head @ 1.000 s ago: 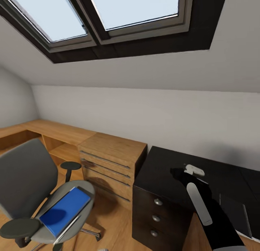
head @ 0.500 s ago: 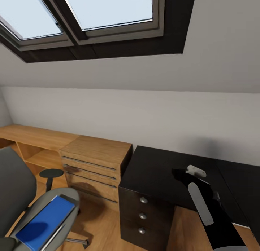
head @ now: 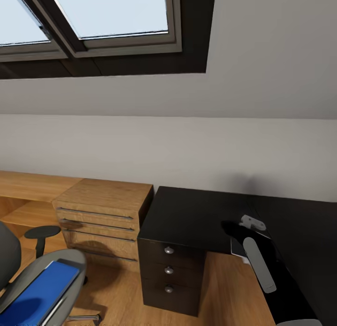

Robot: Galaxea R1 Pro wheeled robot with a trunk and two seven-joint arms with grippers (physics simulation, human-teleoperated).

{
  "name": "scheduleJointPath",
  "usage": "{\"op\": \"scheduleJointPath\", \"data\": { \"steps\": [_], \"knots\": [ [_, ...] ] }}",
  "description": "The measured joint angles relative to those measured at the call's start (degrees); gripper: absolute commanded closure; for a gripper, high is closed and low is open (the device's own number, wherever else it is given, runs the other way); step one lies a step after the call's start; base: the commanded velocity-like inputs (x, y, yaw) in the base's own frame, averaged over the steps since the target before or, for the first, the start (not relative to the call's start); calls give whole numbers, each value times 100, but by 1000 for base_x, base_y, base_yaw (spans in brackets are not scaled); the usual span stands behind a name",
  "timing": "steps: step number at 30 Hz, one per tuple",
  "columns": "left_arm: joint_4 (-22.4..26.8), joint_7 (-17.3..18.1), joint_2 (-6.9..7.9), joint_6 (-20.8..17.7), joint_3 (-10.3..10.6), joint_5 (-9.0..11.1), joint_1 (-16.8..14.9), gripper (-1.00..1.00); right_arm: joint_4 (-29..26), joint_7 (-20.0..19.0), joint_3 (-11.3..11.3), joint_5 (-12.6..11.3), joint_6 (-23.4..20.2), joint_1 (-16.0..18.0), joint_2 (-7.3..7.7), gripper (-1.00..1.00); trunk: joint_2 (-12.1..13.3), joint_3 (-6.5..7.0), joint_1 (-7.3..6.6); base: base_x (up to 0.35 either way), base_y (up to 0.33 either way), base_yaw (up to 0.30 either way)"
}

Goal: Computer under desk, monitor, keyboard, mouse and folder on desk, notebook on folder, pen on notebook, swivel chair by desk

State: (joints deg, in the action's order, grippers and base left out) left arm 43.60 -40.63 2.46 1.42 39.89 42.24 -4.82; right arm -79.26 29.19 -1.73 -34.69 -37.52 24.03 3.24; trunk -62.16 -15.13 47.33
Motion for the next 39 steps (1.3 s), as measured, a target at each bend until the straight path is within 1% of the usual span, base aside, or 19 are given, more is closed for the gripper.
{"op": "scheduleJointPath", "data": {
  "steps": [5,7,8,9,17,19,21,22,23,27,28,31,32,34,37,38,39],
  "knots": [
    [-1,7,-7,1,19,-21,0,-100,26,7,-25,6,10,0,-21,100,0,0,0,-318,152,-213],
    [0,8,-8,1,22,-117,1,-100,34,8,-27,4,7,0,-27,100,1,0,-2,-140,81,-40],
    [-1,5,-10,6,22,-278,1,-100,63,11,-32,-4,4,0,-24,100,-1,0,-4,-37,22,-11],
    [-2,3,-12,7,23,-308,0,-100,77,12,-30,7,0,0,-21,100,1,0,-3,-30,17,-8],
    [-1,1,-9,10,15,-351,0,-100,100,14,1,20,4,0,-7,100,0,0,-4,-7,4,-26],
    [-2,1,-9,10,10,-353,0,-100,99,10,2,26,-45,0,45,100,0,0,-4,0,0,-201],
    [-2,1,-13,10,9,-353,1,-100,98,4,7,25,-173,0,157,100,0,0,-4,0,0,-233],
    [-2,1,-15,10,8,-355,2,-100,97,-7,15,24,-279,2,256,100,0,0,-4,0,0,-246],
    [-2,1,-15,10,8,-355,2,-100,94,-13,20,15,-329,1,314,100,0,0,-4,0,0,-254],
    [-2,1,-29,5,12,-355,0,-100,95,-62,32,-14,-577,7,861,100,0,0,-4,0,0,-262],
    [-2,1,-30,4,13,-354,-1,-100,99,-80,31,-25,-587,7,926,100,0,0,-4,0,0,-265],
    [3,-3,-29,12,11,-360,0,-100,154,-355,27,-4,-624,6,1305,100,0,0,-4,0,0,-266],
    [7,-4,-28,13,9,-360,1,-100,186,-426,26,-7,-622,4,1363,100,0,0,-4,0,0,-267],
    [17,-7,-26,16,3,-362,1,-100,441,-653,18,27,-626,1,1508,100,0,0,-4,0,0,-267],
    [22,-8,-26,17,2,-363,-1,-100,819,-874,30,71,-627,1,1618,100,0,0,-4,0,0,-267],
    [25,-8,-31,17,14,-363,0,-100,1075,-1239,35,138,-613,2,1782,100,0,-1,-4,0,0,-268],
    [24,-8,-32,18,17,-363,1,-100,1119,-1282,35,145,-603,3,1800,100,0,0,-4,0,0,-268]
  ]
}}
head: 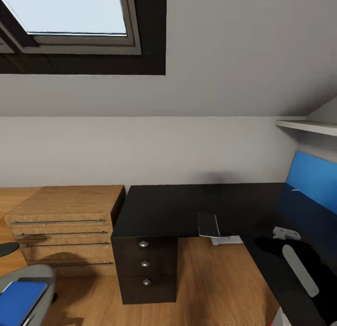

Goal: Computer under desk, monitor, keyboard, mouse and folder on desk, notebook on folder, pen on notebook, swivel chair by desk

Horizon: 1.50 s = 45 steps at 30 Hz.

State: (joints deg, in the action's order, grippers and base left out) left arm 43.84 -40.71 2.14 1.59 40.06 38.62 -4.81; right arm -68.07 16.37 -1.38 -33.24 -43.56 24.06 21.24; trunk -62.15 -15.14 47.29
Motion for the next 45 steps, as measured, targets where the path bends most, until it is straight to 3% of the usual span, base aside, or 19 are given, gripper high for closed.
{"op": "scheduleJointPath", "data": {
  "steps": [5,6,7,25,40,45],
  "knots": [
    [16,-7,5,10,29,-1,-1,-100,242,-593,7,490,43,5,138,100,0,0,0,0,0,-268],
    [25,-7,6,105,35,-10,-1,-100,438,-832,16,694,109,13,182,100,0,0,0,0,0,-269],
    [26,-6,6,134,34,-10,-1,-100,530,-874,17,723,190,17,189,100,0,0,0,0,0,-269],
    [29,-12,-5,183,41,-10,3,-100,1248,-957,5,1013,780,45,189,100,0,0,0,0,0,-258],
    [30,-4,-1,187,39,-10,-1,-100,1279,-973,-59,1030,1248,43,126,100,-1,0,-1,84,11,-13],
    [25,-5,-3,183,41,-10,1,-100,1499,-965,-75,1295,1412,46,109,100,0,0,-2,125,55,0]
  ]
}}
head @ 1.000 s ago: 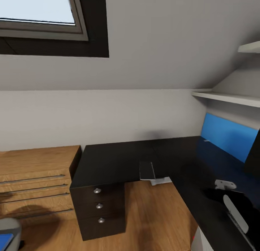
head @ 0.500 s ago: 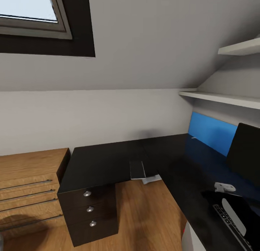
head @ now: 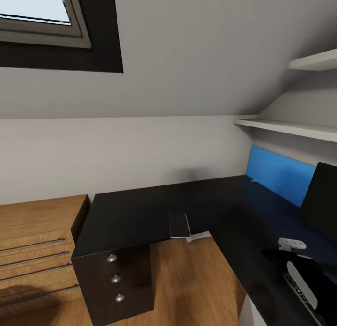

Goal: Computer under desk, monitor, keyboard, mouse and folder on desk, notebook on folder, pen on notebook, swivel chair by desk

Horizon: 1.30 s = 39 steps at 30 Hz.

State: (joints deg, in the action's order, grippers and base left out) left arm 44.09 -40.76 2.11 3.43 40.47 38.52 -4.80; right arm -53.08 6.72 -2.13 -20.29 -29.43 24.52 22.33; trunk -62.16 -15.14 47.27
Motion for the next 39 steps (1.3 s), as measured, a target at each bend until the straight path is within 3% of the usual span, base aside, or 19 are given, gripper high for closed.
{"op": "scheduleJointPath", "data": {
  "steps": [5,11,12,18,24,29,33,39],
  "knots": [
    [0,1,0,0,-1,0,2,-100,106,10,4,341,28,5,-123,100,0,0,1,158,27,0],
    [0,1,-1,0,-1,0,-1,-100,439,15,5,455,162,62,-145,100,0,0,1,72,4,0],
    [1,1,0,0,-1,0,0,-100,708,14,6,475,278,163,-145,100,0,0,1,99,0,0],
    [-9,1,-2,0,2,-7,0,-100,1160,13,4,510,474,384,-140,100,0,0,2,28,0,0],
    [-12,1,-1,0,4,-9,2,-100,1588,16,7,823,672,570,-145,100,0,0,2,2,0,0],
    [-12,1,0,0,3,-9,0,-100,1785,21,7,864,746,663,-146,100,0,0,2,0,0,0],
    [-12,1,0,0,2,-9,0,-100,2257,23,7,882,944,918,-138,100,0,0,2,0,0,0],
    [-12,1,-5,0,3,-9,2,-100,2355,25,7,883,984,979,-137,100,0,0,2,0,0,0]
  ]
}}
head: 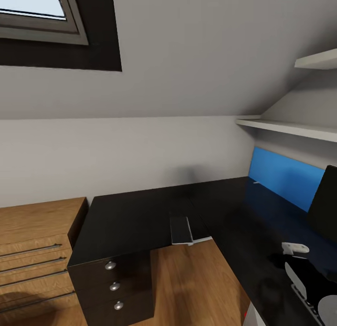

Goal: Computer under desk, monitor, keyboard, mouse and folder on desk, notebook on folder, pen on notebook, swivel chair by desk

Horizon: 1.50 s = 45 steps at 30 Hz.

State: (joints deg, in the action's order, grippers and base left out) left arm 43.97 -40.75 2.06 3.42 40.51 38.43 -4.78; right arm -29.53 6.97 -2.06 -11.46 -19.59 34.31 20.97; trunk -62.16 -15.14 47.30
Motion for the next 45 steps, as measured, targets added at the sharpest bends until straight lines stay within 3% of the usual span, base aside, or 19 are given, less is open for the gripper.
{"op": "scheduleJointPath", "data": {
  "steps": [5,22,42,43,45],
  "knots": [
    [12,-3,11,6,-33,10,-3,-100,10,2,0,0,2,3,-2,100,0,0,0,0,0,0],
    [35,-27,-4,8,-83,18,0,-100,12,10,0,-1,0,3,0,100,-681,-305,373,0,0,0],
    [35,-27,-4,9,-83,17,-4,-100,3,1,0,0,0,4,-2,100,-682,-306,374,0,0,0],
    [35,-27,-4,9,-83,17,-4,-100,3,1,0,0,0,4,-4,-100,-682,-306,374,0,0,0],
    [35,-27,-4,10,-79,17,-2,-100,3,3,0,2,0,4,-1,-100,-682,-306,374,0,0,0]
  ]
}}
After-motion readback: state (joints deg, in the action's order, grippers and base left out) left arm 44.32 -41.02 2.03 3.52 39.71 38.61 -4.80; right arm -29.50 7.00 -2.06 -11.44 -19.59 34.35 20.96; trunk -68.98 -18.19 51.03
